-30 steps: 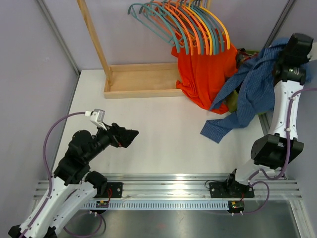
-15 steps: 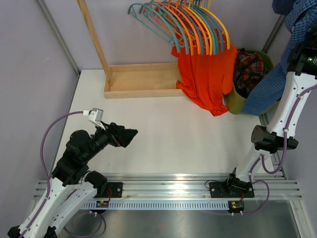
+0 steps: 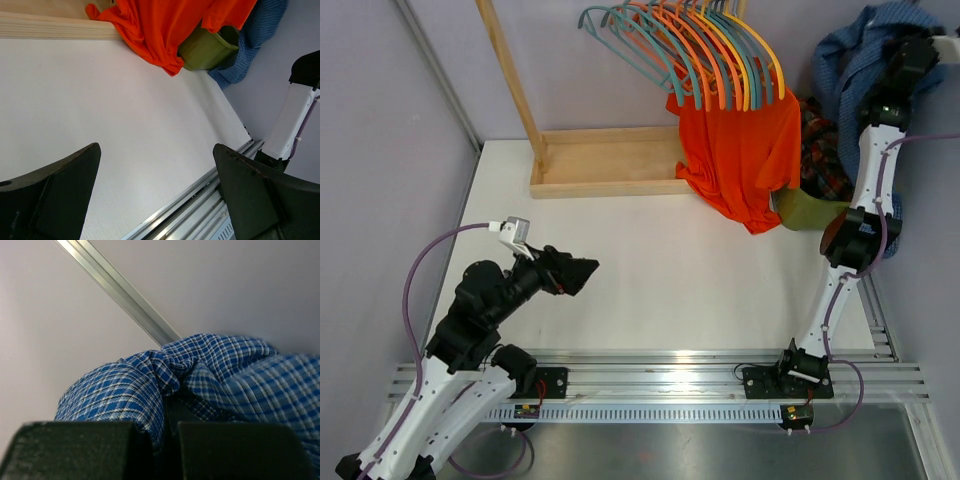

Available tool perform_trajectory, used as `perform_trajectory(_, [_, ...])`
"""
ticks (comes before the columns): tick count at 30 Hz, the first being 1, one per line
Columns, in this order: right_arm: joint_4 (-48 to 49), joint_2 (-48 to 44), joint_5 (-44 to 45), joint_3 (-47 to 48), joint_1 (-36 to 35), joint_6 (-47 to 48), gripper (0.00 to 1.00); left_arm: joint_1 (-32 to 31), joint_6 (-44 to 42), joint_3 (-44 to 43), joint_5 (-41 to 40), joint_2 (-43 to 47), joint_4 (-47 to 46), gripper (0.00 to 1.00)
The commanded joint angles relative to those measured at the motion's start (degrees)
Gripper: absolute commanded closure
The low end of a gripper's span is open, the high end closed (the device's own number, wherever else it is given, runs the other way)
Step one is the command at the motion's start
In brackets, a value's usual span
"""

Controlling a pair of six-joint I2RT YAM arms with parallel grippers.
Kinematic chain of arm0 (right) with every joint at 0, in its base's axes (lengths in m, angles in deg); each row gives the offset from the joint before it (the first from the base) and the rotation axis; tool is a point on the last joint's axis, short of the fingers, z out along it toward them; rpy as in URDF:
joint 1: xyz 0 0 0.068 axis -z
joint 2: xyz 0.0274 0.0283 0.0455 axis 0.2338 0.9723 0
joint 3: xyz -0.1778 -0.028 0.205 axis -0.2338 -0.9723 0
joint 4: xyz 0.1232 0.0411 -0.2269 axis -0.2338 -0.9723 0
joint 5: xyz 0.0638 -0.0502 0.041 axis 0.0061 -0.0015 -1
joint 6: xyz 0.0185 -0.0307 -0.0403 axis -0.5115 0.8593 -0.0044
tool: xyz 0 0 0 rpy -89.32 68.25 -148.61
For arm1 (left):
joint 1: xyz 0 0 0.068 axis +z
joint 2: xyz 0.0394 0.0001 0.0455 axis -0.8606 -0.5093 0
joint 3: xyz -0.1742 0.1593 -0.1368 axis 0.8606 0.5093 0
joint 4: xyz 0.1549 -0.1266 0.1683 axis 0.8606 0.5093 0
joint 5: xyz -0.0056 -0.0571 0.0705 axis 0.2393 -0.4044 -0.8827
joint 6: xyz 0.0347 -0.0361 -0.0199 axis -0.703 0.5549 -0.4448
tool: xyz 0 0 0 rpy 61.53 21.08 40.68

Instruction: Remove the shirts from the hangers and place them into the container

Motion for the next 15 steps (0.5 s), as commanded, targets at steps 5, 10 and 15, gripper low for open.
perform_trajectory(5, [-30.7, 0.1, 2.1, -15.2, 0.0, -6.8, 1.00, 0.0, 1.9, 2.2, 0.8, -1.3, -6.8, 0.01])
perform_trajectory(10, [-47.6, 6.3, -1.8, -20.9, 0.0, -7.8, 1.00, 0.0, 3.0, 2.9, 3.6, -3.0, -9.0, 0.01])
perform_trajectory(15, [-46.0, 7.4, -3.5, -29.3, -1.2, -5.7, 1.00, 0.0, 3.8, 3.4, 3.8, -1.4, -9.0, 0.01])
